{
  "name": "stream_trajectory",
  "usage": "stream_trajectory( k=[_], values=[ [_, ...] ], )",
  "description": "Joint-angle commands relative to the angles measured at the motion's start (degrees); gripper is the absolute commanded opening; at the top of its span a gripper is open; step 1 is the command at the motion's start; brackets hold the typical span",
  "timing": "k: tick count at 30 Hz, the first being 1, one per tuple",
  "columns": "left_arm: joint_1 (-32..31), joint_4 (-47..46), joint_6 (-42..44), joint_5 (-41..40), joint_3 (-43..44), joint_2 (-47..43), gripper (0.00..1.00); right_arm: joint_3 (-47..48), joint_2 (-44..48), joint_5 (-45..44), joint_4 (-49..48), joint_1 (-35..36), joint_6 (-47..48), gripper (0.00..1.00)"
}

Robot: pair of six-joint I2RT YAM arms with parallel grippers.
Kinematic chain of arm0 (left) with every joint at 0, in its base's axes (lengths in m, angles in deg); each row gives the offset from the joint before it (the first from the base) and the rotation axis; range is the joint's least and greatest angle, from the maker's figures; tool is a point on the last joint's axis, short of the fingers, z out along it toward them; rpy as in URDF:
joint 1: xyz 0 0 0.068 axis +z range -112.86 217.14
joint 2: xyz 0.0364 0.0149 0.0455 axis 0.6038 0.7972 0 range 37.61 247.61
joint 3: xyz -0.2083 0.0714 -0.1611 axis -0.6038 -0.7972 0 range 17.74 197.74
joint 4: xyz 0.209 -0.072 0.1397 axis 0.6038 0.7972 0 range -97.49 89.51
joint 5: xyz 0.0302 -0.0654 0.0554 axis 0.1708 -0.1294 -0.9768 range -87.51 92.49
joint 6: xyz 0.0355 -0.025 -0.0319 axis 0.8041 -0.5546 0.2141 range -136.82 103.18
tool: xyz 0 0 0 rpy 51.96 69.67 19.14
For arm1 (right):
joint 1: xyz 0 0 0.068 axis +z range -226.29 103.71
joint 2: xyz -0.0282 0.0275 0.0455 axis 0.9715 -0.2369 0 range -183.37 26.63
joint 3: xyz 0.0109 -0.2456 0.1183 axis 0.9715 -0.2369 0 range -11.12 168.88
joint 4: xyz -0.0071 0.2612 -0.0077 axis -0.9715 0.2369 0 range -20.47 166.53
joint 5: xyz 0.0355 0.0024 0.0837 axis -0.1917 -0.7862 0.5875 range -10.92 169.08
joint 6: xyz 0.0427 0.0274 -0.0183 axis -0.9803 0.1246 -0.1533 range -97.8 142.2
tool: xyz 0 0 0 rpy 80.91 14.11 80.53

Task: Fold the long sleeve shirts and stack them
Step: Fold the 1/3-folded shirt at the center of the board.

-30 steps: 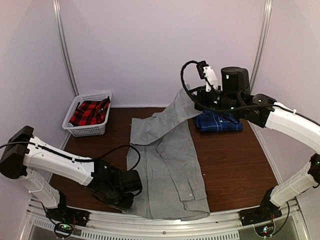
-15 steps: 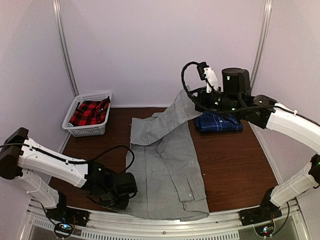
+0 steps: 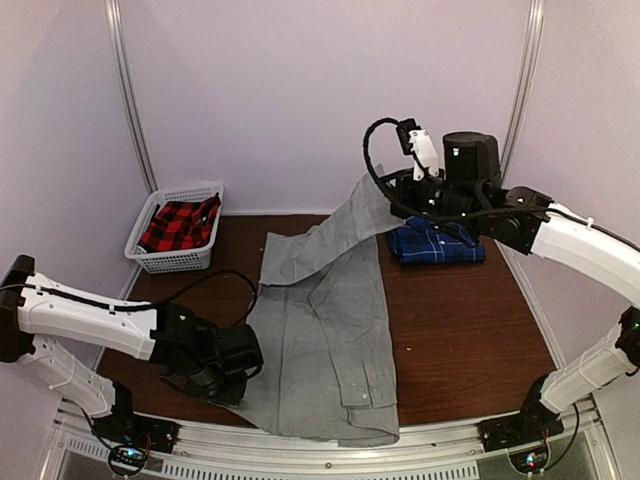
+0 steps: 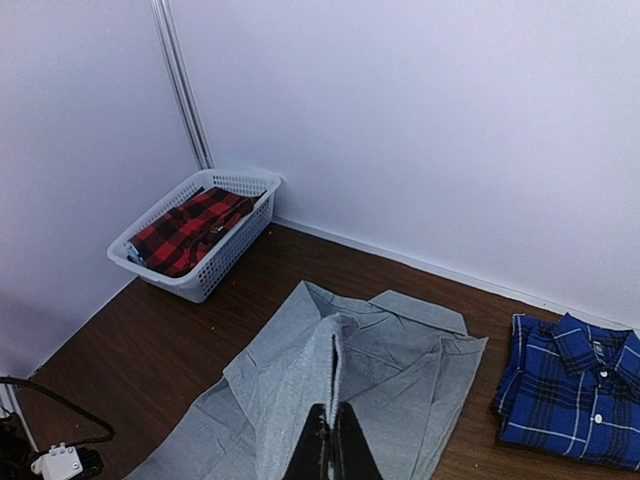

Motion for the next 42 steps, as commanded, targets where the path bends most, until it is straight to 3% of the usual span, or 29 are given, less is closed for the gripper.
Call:
stream_trajectory(
  k=[1, 7, 18, 26, 42],
  values=[
    [-0.29, -1.23, 6.81, -0.73, 6.96, 0.06, 0.0, 2.95, 0.9, -8.25, -1.23, -0.38, 1.83, 0.0],
    [-2.41, -3.83, 13.43, 1.49, 15.28, 5.39, 0.0, 4.21, 2.82, -17.27, -0.56, -1.63, 4.96, 0.0],
    [-2.8, -9.53, 25.2, 12.04, 22.48, 12.93, 0.0, 1.56, 9.14, -23.95, 2.06, -3.57, 6.22, 0.0],
    [-2.81, -10.64, 31.01, 17.81, 25.62, 16.98, 0.0, 0.42, 10.47, -24.67, 3.94, -3.86, 5.87, 0.0],
    [-2.79, -14.45, 32.7, 22.37, 26.6, 20.61, 0.0, -0.14, 8.07, -19.27, 4.23, -3.95, 4.53, 0.0]
  ],
)
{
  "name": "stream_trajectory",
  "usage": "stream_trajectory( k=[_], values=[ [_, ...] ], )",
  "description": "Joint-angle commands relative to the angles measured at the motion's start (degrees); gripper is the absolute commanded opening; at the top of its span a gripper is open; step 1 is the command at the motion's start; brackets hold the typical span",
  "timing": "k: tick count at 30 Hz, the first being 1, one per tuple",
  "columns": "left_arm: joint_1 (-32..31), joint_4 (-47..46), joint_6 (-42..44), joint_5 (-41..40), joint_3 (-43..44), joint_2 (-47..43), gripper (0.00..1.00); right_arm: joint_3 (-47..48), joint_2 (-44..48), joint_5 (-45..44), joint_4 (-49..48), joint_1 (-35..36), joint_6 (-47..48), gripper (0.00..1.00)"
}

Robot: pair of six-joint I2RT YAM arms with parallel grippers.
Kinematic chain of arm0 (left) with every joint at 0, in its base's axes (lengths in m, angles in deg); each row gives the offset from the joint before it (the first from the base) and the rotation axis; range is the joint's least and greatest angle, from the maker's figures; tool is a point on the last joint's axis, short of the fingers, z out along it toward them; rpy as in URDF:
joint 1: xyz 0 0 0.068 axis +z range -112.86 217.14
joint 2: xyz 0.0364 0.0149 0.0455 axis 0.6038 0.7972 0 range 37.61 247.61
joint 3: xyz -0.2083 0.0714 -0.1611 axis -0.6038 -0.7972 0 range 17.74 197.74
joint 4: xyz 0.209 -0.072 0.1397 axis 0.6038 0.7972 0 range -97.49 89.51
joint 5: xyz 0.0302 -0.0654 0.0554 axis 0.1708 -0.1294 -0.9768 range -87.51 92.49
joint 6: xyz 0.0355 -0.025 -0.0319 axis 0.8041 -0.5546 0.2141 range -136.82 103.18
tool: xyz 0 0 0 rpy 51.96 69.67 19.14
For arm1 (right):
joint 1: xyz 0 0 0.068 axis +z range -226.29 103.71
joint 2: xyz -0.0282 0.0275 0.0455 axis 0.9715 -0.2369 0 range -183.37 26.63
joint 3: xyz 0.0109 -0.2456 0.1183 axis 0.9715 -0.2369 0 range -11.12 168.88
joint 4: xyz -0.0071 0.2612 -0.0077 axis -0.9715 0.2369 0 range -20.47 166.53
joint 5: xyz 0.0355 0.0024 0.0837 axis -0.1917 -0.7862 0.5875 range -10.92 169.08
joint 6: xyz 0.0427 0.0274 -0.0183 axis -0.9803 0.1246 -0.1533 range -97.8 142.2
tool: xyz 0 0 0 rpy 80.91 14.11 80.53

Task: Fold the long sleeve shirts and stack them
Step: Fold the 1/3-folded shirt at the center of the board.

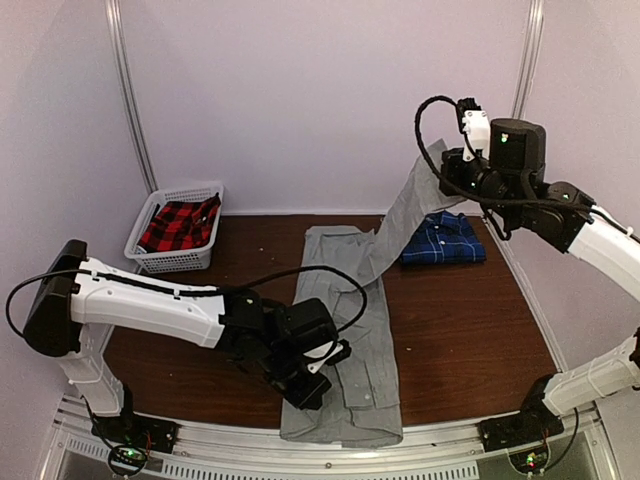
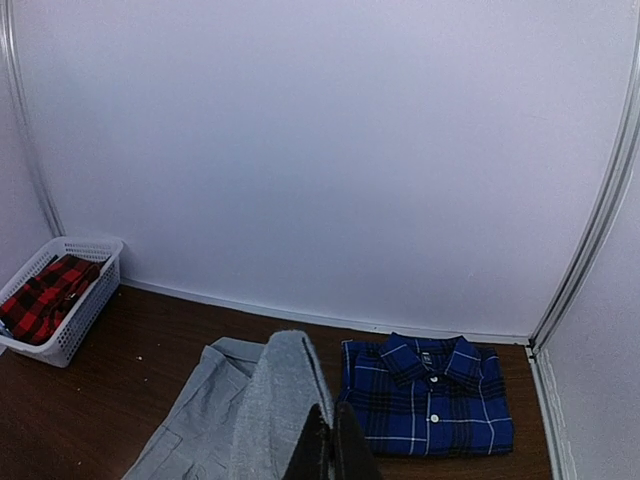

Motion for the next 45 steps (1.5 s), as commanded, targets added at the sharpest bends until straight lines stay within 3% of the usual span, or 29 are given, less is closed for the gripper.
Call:
stream_trajectory(
  k=[1, 5, 12, 17, 25, 31, 39, 45],
  values=[
    [-0.21, -3.88, 1.41, 2.88, 2.2, 1.65, 0.0, -0.71, -0.44, 3.23, 0.3, -0.25, -1.34, 0.0],
    [-0.23, -5.45, 1.76, 4.51, 2.01, 2.89, 0.0, -1.45, -0.62, 6.98, 0.26, -0.27, -2.09, 0.0],
    [1.24, -7.62, 2.02, 6.07, 1.71, 0.37, 0.34, -3.32, -0.31, 14.94, 0.21, -0.3, -3.53, 0.0],
    [7.73, -11.45, 1.55, 7.26, -0.01, -6.89, 0.38, -6.08, 0.48, 22.28, -0.95, -0.22, -5.43, 0.0],
    [24.21, -15.64, 2.69, -1.71, 1.68, -9.78, 0.38, -9.55, 1.75, 32.16, -4.06, 0.23, -9.12, 0.0],
    [30.43, -24.81, 5.61, 0.43, 8.42, -0.73, 0.37, -10.12, 2.01, 33.21, -4.58, 0.99, -10.8, 0.0],
    [34.39, -28.45, 6.42, -5.73, 21.05, 17.19, 0.34, -8.08, 1.14, 32.58, -4.59, 1.87, -11.96, 0.0],
    [38.35, -29.99, 6.06, -4.25, 28.28, 25.74, 0.32, -1.18, -2.33, 33.34, -4.94, 2.82, -11.94, 0.0]
  ],
)
